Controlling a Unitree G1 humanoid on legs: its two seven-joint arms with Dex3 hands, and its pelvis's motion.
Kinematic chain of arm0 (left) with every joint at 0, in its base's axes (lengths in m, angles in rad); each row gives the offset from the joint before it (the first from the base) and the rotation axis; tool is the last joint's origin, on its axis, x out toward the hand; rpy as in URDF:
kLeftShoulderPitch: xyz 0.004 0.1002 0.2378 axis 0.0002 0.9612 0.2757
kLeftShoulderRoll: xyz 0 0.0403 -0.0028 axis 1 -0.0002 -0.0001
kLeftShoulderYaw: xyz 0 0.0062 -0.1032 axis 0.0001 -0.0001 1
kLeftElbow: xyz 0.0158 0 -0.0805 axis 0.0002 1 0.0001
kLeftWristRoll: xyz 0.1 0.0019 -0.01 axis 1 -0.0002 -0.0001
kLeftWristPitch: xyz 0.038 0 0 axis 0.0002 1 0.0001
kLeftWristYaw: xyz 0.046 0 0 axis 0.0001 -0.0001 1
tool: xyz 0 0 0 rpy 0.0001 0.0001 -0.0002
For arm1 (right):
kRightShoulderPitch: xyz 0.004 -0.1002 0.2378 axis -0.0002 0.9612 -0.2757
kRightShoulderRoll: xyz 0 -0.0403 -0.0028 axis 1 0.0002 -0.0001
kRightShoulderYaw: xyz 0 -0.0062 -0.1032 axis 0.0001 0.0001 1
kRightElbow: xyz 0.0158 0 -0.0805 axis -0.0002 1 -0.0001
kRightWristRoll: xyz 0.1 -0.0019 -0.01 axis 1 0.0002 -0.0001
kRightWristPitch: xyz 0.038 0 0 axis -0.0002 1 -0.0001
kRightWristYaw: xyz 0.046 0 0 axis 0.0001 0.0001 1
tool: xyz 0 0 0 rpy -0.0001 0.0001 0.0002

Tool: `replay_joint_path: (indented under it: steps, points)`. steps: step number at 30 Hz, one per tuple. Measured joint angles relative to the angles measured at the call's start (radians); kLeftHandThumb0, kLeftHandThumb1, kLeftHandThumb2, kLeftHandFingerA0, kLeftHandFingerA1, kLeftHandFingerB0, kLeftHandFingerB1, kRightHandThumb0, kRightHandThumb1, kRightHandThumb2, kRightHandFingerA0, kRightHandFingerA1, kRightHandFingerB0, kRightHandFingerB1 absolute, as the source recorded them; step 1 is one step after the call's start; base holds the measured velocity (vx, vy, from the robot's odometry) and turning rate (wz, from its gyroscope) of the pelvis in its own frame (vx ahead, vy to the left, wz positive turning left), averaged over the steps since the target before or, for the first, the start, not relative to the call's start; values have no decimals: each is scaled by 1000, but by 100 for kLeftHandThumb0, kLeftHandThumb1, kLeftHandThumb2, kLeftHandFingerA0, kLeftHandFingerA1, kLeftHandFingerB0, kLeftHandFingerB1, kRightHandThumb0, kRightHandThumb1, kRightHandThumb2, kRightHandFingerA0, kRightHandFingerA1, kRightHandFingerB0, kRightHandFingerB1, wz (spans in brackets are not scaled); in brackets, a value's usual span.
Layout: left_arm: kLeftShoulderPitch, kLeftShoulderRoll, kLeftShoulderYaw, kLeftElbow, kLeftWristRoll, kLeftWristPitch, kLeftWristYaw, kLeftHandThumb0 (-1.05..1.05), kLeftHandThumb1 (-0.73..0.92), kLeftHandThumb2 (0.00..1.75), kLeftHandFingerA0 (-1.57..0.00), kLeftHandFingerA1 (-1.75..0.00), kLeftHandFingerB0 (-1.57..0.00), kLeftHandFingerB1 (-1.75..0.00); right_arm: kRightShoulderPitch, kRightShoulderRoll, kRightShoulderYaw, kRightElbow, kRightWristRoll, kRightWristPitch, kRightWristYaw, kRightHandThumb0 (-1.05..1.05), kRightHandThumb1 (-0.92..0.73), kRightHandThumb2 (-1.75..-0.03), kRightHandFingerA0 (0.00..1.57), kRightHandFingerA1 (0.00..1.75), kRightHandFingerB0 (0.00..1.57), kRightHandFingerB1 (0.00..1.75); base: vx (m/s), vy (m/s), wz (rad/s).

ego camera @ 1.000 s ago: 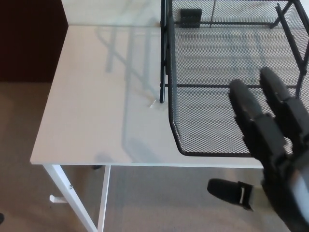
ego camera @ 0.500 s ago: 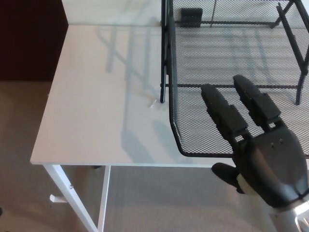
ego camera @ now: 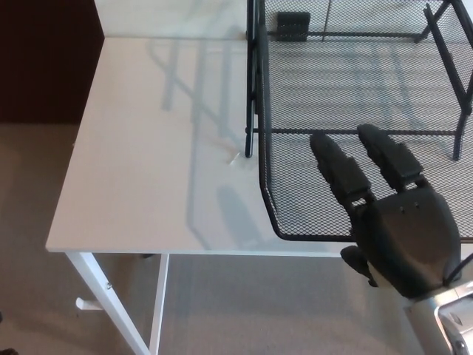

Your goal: The robot walk towards a table in front and then pushes a layer of a file tray back to its original position using its right hand

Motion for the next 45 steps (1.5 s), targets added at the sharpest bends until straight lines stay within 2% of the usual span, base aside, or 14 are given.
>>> replay_joint_path:
  steps: [5, 6, 7, 9, 10, 11, 23, 24, 25, 26, 36, 42, 45]
  points:
    - [-4, 2, 0, -4, 0, 0, -1, -13, 54, 57, -50, -46, -47, -40, -71, -31, 24, 43, -2, 55, -20, -25, -32, -52, 0, 0, 0, 21, 0, 0, 0]
    - [-4, 2, 0, -5, 0, 0, -1, -12, 54, 57, -49, -46, -47, -40, -77, -34, 27, 47, -2, 62, -23, -31, -32, -58, 0, 0, 0, 12, 0, 0, 0]
    - [-4, 2, 0, -5, 0, 0, -1, -12, 53, 56, -48, -46, -47, -40, -88, -38, 32, 55, -1, 73, -27, -35, -29, -57, 0, 0, 9, 1, 0, 0, 0]
    - [-7, 3, 0, -6, -1, 0, -2, -12, 53, 56, -48, -46, -47, -40, -124, -45, 40, 84, 0, 92, -33, -35, -29, -57, 0, 0, 9, 1, 0, 0, 0]
    - [-8, 3, 0, -7, -1, 0, -2, -14, 53, 57, -48, -46, -46, -40, -135, -48, 42, 90, 1, 99, -36, -42, -27, -59, 0, 5, 4, 0, 0, 0, 0]
    - [-10, 3, 0, -7, -1, 0, -2, -14, 52, 57, -48, -47, -46, -40, -151, -53, 47, 101, 1, 109, -41, -44, -37, -71, 0, 19, 0, 4, 0, 0, 0]
    - [-17, 5, 0, -10, -3, 7, -10, -15, 52, 58, -48, -46, -47, -41, -283, -69, 98, 243, 23, 195, -68, -41, -35, -69, 0, 18, 0, 1, 0, 0, 0]
    - [-18, 5, 0, -10, -3, 9, -10, -17, 51, 59, -48, -47, -47, -42, -294, -71, 99, 257, 27, 201, -68, -38, -28, -58, 0, 8, 0, 14, 0, 0, 0]
    - [-18, 5, 0, -11, -3, 10, -11, -15, 52, 58, -49, -46, -48, -41, -304, -72, 101, 272, 32, 207, -68, -41, -36, -69, 0, 17, 0, 1, 0, 0, 0]
    - [-17, 5, 0, -12, -3, 11, -11, -14, 53, 58, -48, -46, -47, -41, -318, -74, 104, 294, 37, 212, -69, -42, -36, -69, 0, 16, 0, 0, 0, 0, 0]
    - [-26, 7, -1, -18, -3, 15, -19, -17, 52, 59, -48, -46, -47, -42, -470, -89, 128, 519, 94, 262, -87, -43, -33, -66, 0, 14, 0, 0, 0, 0, 0]
    - [-30, 7, -1, -27, -3, 19, -21, -15, 54, 58, -50, -47, -48, -42, -529, -100, 138, 607, 136, 283, -106, -42, -28, -61, 0, 6, 0, 0, 0, 0, 0]
    - [-33, 7, -1, -28, -3, 22, -22, -11, 54, 57, -49, -47, -48, -41, -535, -106, 146, 612, 153, 290, -110, -38, -28, -68, 0, 22, 0, 23, 0, 0, 0]
